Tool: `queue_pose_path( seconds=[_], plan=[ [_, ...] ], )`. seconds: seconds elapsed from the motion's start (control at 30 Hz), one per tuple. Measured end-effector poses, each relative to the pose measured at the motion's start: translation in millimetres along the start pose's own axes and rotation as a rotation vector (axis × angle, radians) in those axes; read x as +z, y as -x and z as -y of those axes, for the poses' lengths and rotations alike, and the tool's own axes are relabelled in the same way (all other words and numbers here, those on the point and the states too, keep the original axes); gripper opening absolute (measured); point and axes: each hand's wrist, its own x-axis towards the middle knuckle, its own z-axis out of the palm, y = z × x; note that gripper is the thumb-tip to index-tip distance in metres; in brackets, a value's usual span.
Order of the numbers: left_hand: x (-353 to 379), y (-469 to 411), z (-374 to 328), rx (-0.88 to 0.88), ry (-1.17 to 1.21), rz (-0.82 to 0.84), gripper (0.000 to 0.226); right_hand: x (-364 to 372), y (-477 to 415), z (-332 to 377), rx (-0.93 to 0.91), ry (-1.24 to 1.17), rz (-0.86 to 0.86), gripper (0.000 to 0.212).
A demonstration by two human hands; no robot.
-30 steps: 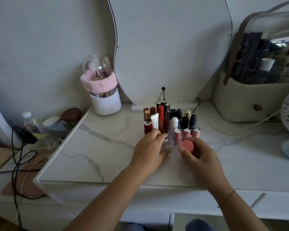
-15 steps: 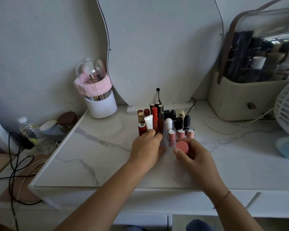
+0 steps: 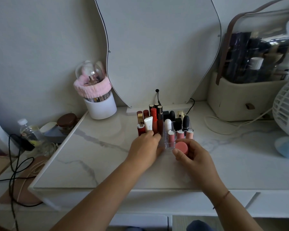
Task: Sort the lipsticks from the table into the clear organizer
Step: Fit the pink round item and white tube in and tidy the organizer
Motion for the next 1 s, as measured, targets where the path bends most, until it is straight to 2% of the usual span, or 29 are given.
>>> queue_pose_path(
  seconds=[0.17,0.33,0.43,0.63,0.83,1.0],
  plan=[
    [-4.3,1.9,3.8,0.01,0.066,0.001,0.026,-0.8,0.2,0.0,0.0,0.013,0.005,0.029],
    [-4.2,2.0,6.0,0.082,-0.065,0.082,0.027,-0.7,0.3,1.2,-0.002,0.005,0.002,0.027],
    [-6.6,-0.7,5.7,0.068,-0.073,0.127,0.026,-1.2,-0.3,-0.6,0.002,0.005,0.0,0.024],
    [-7.9,1.0,4.4,0.052,-0.037,0.121,0.023,-0.7,0.4,1.5,0.007,-0.013,-0.002,0.03],
    [-13.0,0.6,4.6,0.043,0.028,0.14,0.027,-0.9,0.6,1.9,0.016,-0.001,-0.011,0.027],
    [-10.6,1.6,4.8,0.061,-0.024,0.14,0.026,-0.6,0.4,1.4,0.011,-0.024,-0.016,0.023]
  ],
)
